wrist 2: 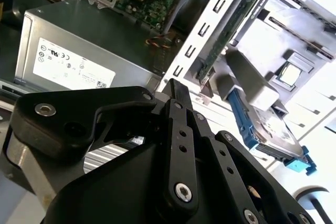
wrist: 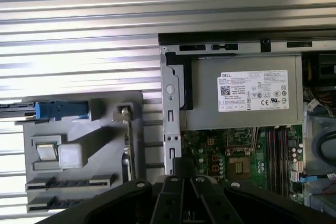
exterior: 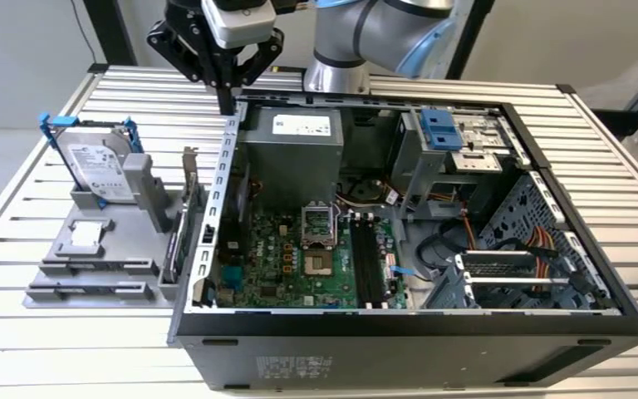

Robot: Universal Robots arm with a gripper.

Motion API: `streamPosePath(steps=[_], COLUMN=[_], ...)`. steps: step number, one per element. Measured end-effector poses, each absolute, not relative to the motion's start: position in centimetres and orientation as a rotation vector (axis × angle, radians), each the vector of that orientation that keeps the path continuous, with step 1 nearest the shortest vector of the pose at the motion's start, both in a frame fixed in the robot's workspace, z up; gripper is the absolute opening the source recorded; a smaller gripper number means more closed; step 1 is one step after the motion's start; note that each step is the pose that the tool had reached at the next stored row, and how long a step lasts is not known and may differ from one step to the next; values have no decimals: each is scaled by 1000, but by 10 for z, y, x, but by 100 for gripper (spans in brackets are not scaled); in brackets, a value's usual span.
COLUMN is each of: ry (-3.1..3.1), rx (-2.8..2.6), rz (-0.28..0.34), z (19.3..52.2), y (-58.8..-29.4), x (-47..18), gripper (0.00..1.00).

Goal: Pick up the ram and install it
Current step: 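Reach for the ram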

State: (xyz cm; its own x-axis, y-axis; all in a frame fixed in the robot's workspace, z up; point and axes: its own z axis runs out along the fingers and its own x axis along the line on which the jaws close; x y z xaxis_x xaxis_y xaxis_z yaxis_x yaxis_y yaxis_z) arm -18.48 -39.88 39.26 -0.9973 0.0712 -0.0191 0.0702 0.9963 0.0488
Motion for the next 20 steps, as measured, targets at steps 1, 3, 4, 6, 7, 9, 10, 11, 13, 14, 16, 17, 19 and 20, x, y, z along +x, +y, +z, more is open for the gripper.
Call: streamPosePath(steps=[1,3,4,6,7,9,10,11,13,14,16,17,19,20], ry=[3118,3118,3118,3118,3118,3118,3118,3118,3118,3118,3118,3118,3118,3118], rx=[110,110,110,110,110,110,110,110,110,110,110,111,110,110], rz=[75,75,75,75,75,75,75,75,75,75,75,75,75,75], z=[393,393,393,393,393,393,393,393,393,393,393,393,393,393], y=[-399,-399,-399,-399,-399,-399,-399,-399,-399,-399,-399,-399,-399,-399], x=[-186,-187,-188,-189,-190,-191,-192,-192,-194,-195,-196,-197,-198,-199], gripper=[0,0,0,0,0,0,0,0,0,0,0,0,0,0])
